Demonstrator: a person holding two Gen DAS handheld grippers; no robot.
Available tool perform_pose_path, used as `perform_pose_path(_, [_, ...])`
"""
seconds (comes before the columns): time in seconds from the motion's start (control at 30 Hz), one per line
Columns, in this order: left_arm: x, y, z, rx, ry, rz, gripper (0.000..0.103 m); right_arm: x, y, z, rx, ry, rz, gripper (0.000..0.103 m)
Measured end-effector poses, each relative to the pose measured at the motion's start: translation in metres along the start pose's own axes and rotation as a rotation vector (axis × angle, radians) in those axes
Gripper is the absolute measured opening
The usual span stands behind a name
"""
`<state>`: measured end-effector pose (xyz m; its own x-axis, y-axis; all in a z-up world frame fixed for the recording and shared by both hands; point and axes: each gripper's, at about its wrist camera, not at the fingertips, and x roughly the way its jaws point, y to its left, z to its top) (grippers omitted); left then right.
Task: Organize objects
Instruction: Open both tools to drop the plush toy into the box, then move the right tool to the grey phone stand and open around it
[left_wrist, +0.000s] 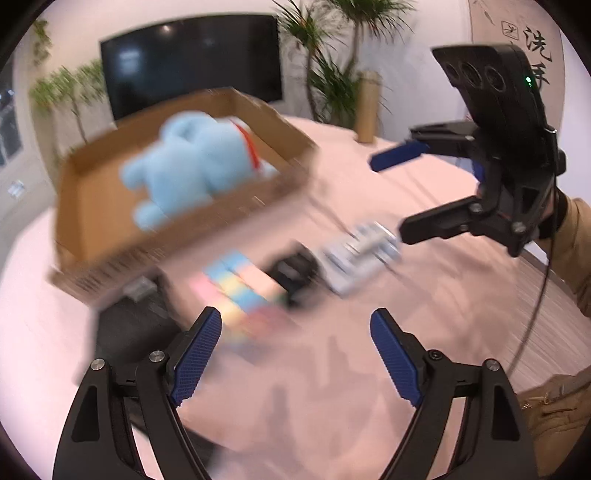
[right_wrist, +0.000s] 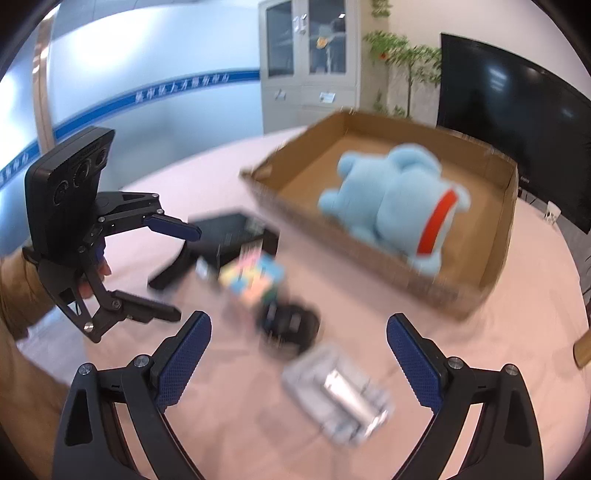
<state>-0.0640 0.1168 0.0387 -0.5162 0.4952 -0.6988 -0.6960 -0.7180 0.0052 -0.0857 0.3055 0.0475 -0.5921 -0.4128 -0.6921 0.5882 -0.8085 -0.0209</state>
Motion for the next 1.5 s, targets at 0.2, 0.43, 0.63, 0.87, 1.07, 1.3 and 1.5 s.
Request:
perform_pose_path(0.2, [0.033, -0.033, 0.004, -0.056, 0.038, -0.099, 0.083, 0.009, -0.022, -0.042, 0.048, 0.076, 0.004, 0.090])
perform_pose_path(0.43, [0.064, -0.040, 0.021, -0.071, 0.077, -0.182, 0.083, 0.020, -0.050, -0.055, 0.085, 0.104, 0.051, 0.088])
perform_pose_path(0.63, [0.060, -0.039, 0.018, -0.073, 0.084, -0.231, 0.083, 0.050, -0.068, -0.042, 0.073, 0.156, 0.143, 0.088])
perform_pose_path(0.87, [0.078, -0.041, 0.014, -0.095, 0.131, -0.242, 0.083, 0.066, -0.072, -0.036, 0.050, 0.184, 0.176, 0.088])
perform_pose_path(1.07, [0.095, -0.039, 0.016, -0.114, 0.153, -0.231, 0.083, 0.079, -0.078, -0.041, 0.056, 0.236, 0.189, 0.088])
perform_pose_path(1.3, [0.107, -0.035, 0.017, -0.125, 0.181, -0.228, 0.083, 0.071, -0.080, -0.050, 0.098, 0.244, 0.273, 0.088])
perform_pose_path(1.5, [0.113, -0.044, 0.020, -0.077, 0.188, -0.224, 0.090, 0.061, -0.075, -0.058, 0.129, 0.253, 0.350, 0.088])
